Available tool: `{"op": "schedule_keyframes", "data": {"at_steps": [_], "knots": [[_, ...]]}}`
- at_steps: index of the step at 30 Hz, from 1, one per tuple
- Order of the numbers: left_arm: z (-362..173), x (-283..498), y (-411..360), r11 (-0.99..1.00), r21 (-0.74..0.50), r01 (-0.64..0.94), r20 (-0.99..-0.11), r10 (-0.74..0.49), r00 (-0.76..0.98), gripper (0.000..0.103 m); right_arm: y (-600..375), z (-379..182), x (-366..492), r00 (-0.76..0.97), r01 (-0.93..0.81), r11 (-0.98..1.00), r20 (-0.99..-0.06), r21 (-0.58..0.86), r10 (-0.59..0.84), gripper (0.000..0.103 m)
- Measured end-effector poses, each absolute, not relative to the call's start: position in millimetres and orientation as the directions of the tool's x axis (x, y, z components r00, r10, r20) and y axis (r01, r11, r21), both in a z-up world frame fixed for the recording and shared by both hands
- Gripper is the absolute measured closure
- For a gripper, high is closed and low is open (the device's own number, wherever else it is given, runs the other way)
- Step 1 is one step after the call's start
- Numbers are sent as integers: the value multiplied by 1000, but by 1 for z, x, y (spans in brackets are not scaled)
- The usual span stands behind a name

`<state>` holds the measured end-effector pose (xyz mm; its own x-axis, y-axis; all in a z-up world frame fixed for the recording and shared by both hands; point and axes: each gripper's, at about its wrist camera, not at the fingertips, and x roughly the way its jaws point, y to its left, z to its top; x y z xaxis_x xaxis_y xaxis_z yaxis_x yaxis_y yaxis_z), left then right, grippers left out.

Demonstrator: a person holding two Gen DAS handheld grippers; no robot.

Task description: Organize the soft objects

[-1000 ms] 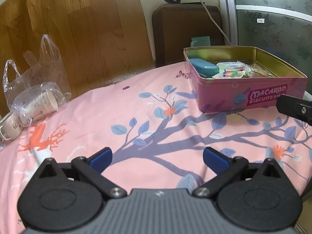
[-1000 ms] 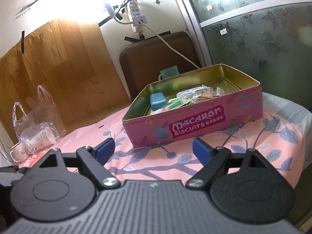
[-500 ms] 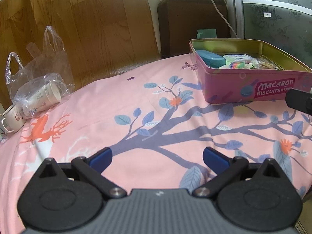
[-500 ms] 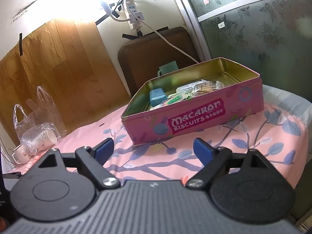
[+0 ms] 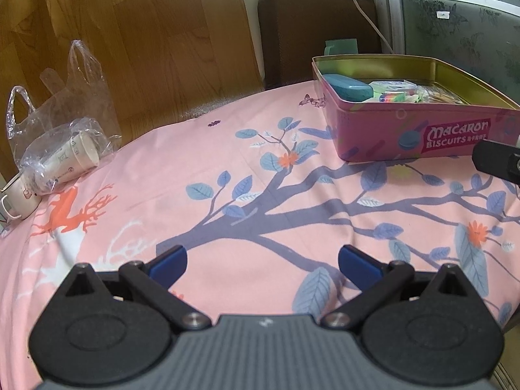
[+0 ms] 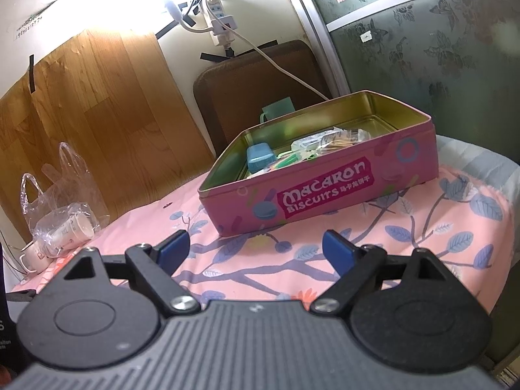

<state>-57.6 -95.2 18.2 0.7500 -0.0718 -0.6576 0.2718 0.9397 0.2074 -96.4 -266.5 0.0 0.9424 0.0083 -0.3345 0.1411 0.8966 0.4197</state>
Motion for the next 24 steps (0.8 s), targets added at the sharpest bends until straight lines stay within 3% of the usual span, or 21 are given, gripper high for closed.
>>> {"op": "schedule_keyframes", "data": {"at_steps": [24], "knots": [[16, -57, -98, 937, 196, 288, -684, -80, 725, 0, -268, -3, -96, 941, 145, 894, -338, 425, 9, 12]]}}
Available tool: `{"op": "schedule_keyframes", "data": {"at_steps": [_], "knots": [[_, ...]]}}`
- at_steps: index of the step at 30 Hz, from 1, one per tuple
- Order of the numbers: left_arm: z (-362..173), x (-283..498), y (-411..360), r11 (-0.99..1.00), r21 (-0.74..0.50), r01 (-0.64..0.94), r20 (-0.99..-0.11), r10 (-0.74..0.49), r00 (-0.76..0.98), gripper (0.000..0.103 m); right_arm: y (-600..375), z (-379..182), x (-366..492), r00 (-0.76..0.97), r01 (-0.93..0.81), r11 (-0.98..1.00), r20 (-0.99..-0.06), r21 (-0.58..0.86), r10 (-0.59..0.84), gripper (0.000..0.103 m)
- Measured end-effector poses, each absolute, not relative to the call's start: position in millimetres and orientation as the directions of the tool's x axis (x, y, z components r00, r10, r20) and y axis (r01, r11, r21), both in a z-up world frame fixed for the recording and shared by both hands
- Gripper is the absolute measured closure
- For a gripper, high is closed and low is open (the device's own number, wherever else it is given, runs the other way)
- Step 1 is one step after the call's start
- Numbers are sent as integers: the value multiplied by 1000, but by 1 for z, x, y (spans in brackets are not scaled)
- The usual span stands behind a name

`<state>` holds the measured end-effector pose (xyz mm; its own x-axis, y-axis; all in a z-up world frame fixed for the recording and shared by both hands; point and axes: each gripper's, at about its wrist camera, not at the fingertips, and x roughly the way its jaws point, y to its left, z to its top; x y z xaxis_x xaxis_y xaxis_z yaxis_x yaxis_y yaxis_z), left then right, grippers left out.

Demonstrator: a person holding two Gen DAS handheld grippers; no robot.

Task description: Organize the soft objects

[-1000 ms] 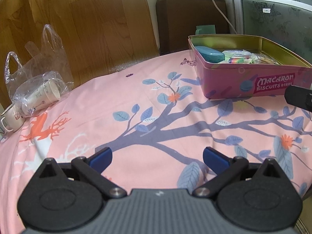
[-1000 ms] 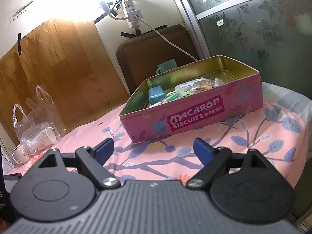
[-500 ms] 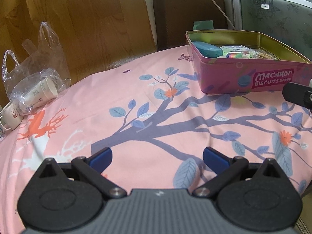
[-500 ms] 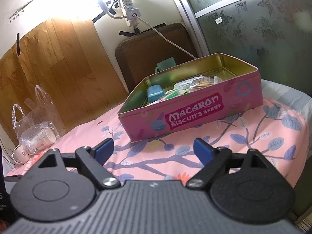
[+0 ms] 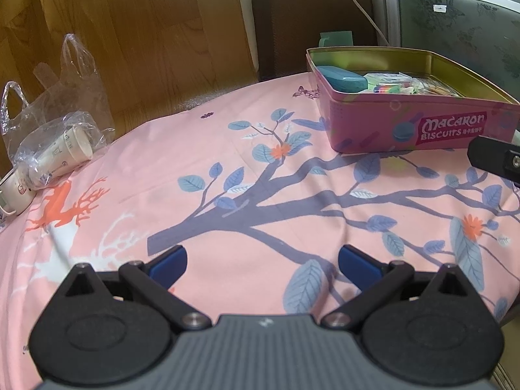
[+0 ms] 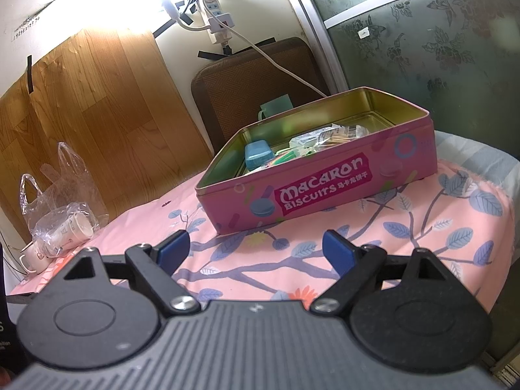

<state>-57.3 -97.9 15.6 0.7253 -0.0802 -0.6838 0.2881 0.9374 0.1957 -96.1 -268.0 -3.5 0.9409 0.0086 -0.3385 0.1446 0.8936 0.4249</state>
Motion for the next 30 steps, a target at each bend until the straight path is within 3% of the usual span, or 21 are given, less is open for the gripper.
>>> {"op": "schedule_keyframes", "data": {"at_steps": [30], "knots": [[20, -55, -94, 946, 182, 267, -667, -81, 741, 0, -267, -5, -95, 940, 149, 892, -341, 427, 7, 12]]}}
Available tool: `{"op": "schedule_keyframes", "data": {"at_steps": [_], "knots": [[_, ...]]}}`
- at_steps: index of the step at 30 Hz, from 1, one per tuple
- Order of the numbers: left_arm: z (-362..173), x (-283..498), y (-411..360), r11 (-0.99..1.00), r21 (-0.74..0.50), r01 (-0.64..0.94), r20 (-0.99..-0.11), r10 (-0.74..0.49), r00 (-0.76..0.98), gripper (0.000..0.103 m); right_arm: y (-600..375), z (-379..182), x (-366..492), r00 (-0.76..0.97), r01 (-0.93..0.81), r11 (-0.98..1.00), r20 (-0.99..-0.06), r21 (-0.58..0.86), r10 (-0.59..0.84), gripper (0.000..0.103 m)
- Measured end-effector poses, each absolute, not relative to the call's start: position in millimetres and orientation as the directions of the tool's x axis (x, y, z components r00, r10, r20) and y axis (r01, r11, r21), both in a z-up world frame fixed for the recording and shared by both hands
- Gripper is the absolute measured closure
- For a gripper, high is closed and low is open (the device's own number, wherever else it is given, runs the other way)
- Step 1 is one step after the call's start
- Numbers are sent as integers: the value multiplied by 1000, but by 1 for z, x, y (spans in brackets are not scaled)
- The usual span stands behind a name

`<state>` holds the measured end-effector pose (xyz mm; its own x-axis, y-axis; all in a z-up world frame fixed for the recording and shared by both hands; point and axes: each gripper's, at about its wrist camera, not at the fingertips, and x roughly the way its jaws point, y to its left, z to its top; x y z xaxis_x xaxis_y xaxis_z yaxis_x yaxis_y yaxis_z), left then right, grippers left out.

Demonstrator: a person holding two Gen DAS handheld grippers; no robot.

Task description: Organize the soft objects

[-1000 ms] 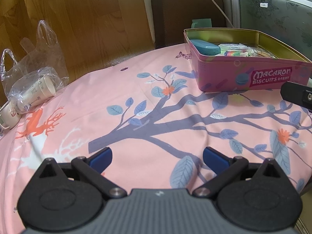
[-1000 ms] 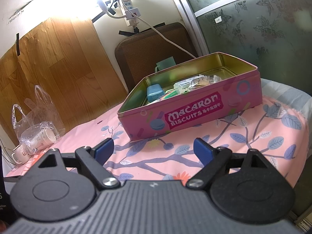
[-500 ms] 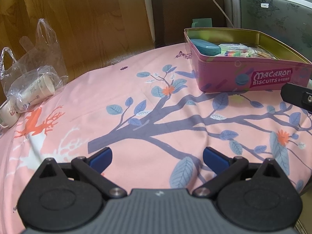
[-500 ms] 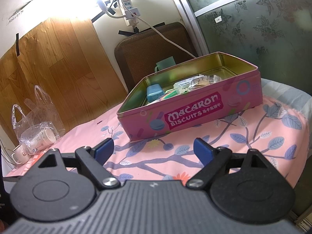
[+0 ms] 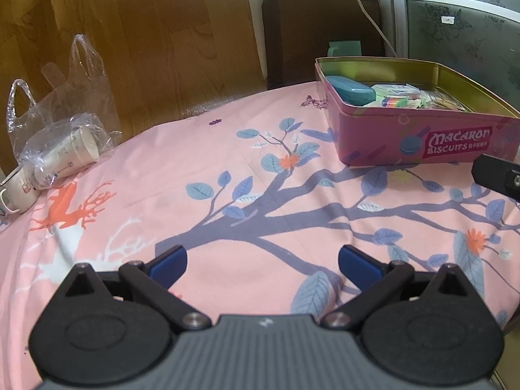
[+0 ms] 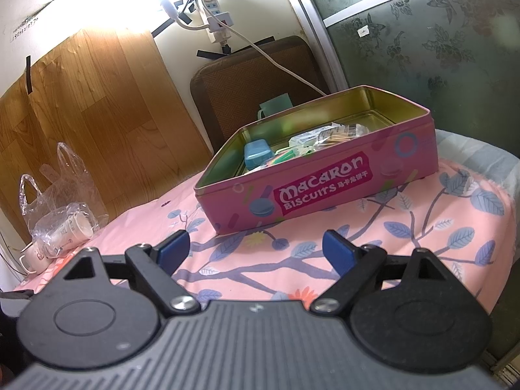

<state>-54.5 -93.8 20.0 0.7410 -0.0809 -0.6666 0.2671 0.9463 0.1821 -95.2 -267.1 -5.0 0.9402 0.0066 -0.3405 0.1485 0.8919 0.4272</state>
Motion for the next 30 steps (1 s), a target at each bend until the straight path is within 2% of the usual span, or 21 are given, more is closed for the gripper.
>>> {"op": "schedule_keyframes", "data": {"at_steps": [24, 30], "knots": [[20, -54, -95, 947, 172, 272, -688, -82, 721, 0, -267, -8, -95, 938, 155, 888, -347, 433, 5, 12], [20, -57, -95, 941, 135, 309, -691, -134, 710, 0, -265, -10, -96, 937, 157, 889, -349, 431, 4, 12]]}}
